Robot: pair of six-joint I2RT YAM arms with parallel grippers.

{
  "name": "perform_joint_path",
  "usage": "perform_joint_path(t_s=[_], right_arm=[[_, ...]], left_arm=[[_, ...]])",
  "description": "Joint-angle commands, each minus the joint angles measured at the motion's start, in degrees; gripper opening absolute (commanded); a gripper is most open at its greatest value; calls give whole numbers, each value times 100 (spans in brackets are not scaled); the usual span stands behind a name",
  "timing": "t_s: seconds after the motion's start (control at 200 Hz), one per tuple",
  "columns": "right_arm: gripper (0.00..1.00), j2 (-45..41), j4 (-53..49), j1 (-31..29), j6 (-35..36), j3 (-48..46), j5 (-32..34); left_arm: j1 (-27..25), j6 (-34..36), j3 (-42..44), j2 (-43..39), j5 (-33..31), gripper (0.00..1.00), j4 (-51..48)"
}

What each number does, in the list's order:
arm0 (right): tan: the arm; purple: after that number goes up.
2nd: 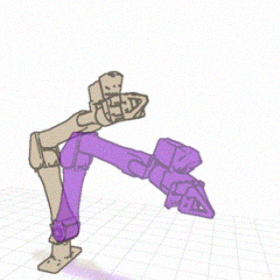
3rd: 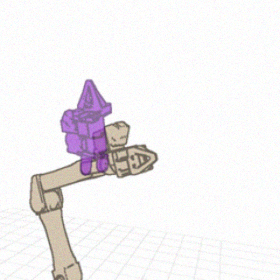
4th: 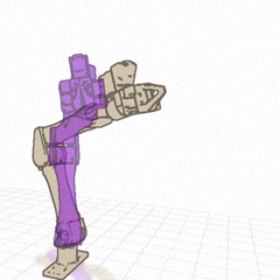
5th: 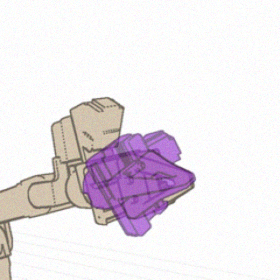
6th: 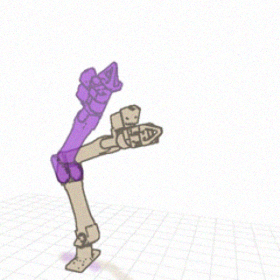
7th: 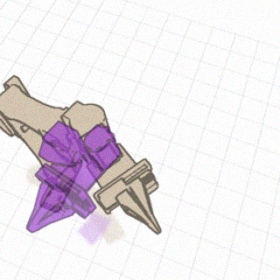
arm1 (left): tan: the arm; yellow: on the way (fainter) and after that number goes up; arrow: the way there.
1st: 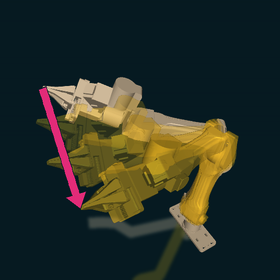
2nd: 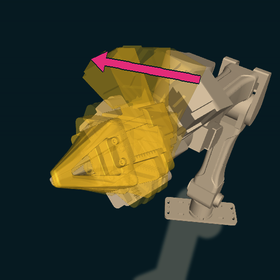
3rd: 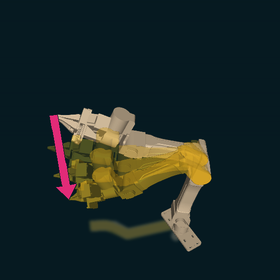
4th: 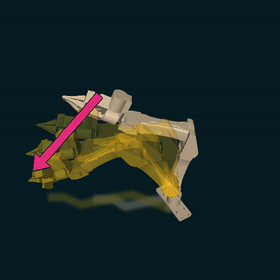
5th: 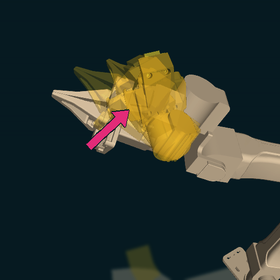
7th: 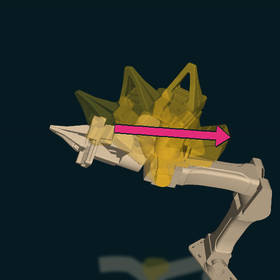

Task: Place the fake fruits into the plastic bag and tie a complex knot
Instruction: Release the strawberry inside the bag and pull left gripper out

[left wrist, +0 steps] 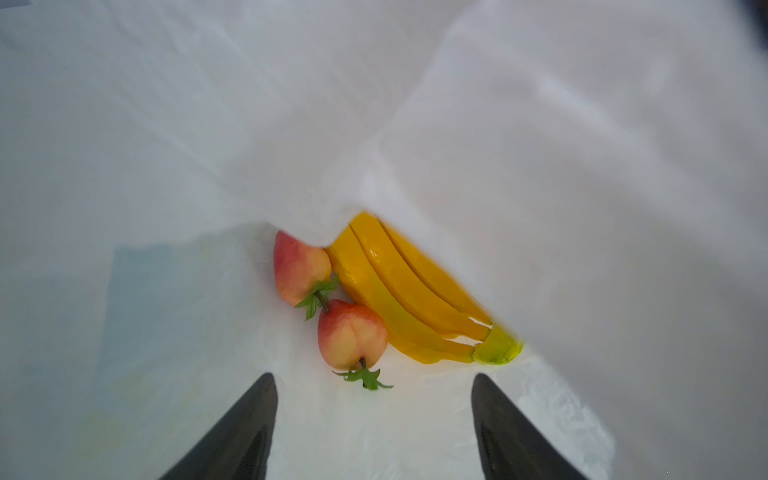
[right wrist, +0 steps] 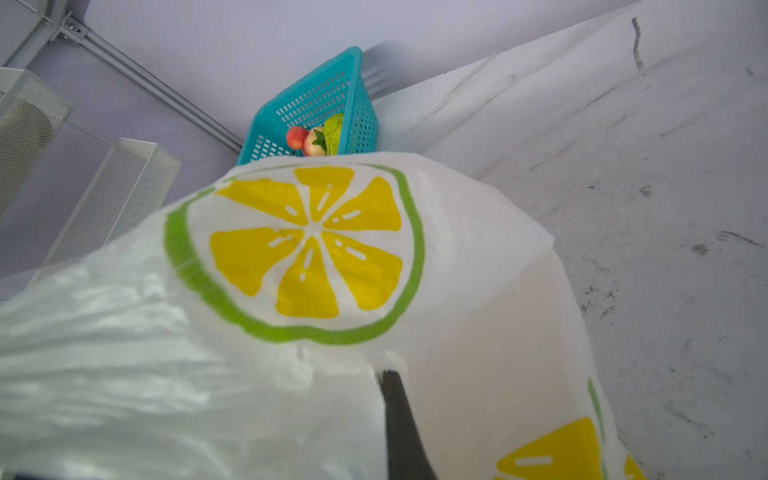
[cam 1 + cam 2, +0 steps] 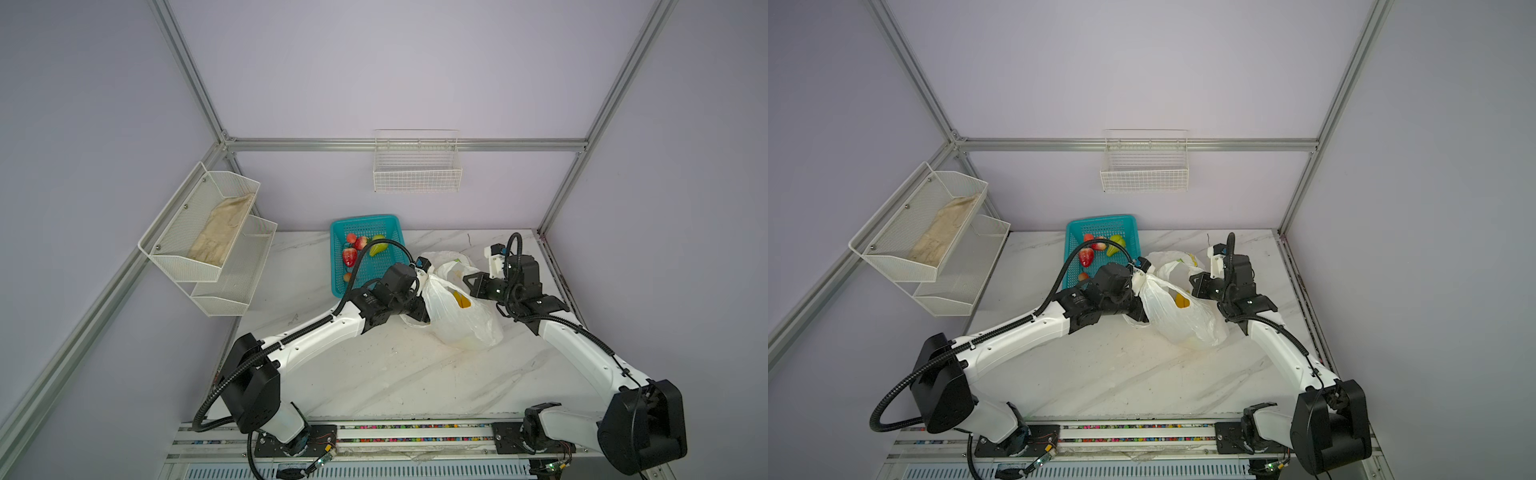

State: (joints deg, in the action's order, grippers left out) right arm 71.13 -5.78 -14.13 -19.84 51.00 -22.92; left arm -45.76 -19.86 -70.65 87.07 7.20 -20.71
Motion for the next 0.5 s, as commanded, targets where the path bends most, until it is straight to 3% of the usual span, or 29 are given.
perform_joint_path(t_s=[0.0,0.26,0.37,0.495], right_arm=[[5,-93,-118,40,27,173,387],[5,-14,-51,69,33,217,454],[5,-20,-48,85,41,226,464],[5,-19,-22,85,33,225,458]], left_arm=[[58,101,350,-505,85,72,-206],[329,324,848,-1695,397,72,-309],[697,284,944,-2096,456,72,-313],[1401,-45,998,-2325,32,72,-144]])
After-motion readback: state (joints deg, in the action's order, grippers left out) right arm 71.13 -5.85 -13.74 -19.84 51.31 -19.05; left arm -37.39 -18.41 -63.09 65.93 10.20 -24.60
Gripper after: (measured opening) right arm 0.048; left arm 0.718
